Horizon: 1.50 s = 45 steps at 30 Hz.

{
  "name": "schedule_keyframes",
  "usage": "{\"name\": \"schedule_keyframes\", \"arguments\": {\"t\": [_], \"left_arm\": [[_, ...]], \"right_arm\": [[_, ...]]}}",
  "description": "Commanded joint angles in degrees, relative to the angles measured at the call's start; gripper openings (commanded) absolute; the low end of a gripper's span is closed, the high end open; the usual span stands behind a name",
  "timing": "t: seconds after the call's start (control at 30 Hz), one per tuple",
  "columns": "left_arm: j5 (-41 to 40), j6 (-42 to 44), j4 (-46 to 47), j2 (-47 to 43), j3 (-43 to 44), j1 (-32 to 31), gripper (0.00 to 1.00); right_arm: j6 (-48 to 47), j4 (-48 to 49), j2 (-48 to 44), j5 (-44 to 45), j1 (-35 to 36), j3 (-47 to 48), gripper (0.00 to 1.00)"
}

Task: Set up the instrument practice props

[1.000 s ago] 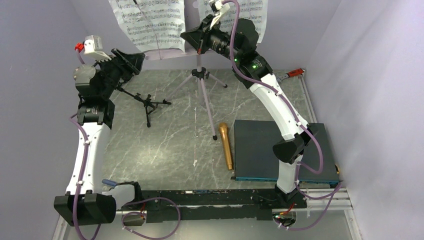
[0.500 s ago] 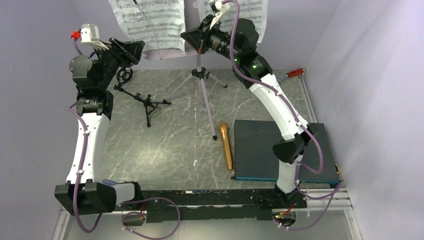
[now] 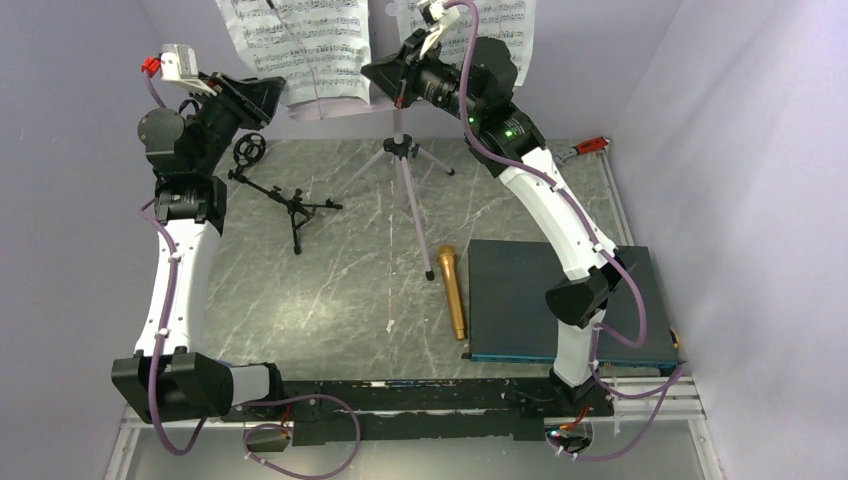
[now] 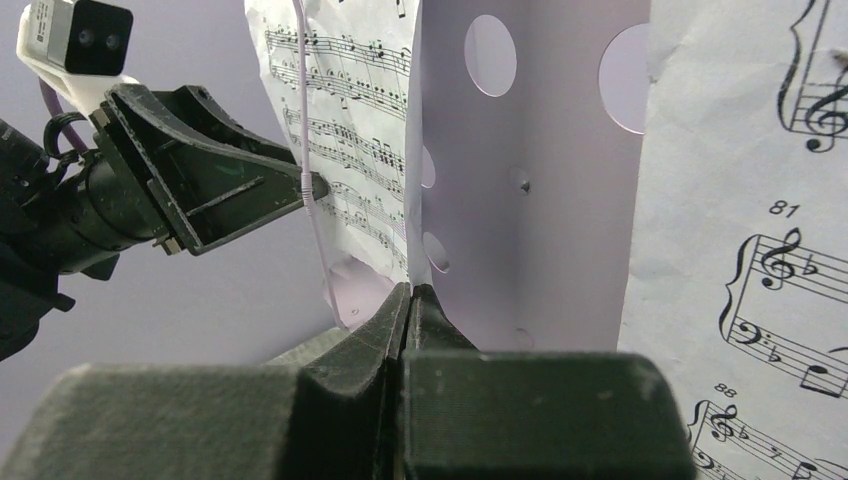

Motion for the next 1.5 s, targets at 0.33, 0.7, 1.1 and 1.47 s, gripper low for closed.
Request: {"name": "schedule_keyframes", "arguments": {"t": [0.33, 0.7, 1.1, 1.47], "left_arm": [[2.26, -0.25, 4.08, -1.14, -0.90, 0.80, 0.03], [1.87, -0.57, 3.43, -3.66, -3.92, 0.74, 0.03], [1.21, 0.15, 1.93, -4.41, -4.41, 0.75, 0.03], [0.08, 1.58, 0.81, -6.04, -4.92, 0.77, 0.40]], "right_arm": [[-1.17, 1.80, -0.95, -0.01, -0.34, 1.01, 0.00], [-0.56, 1.46, -0.34, -0.67, -0.38, 1.66, 0.00], [-0.38, 2.43, -2.32, -0.18, -0.39, -2.83, 0.00], [-0.23, 4.03, -4.37, 0.59, -0.65, -4.97, 0.27]]}}
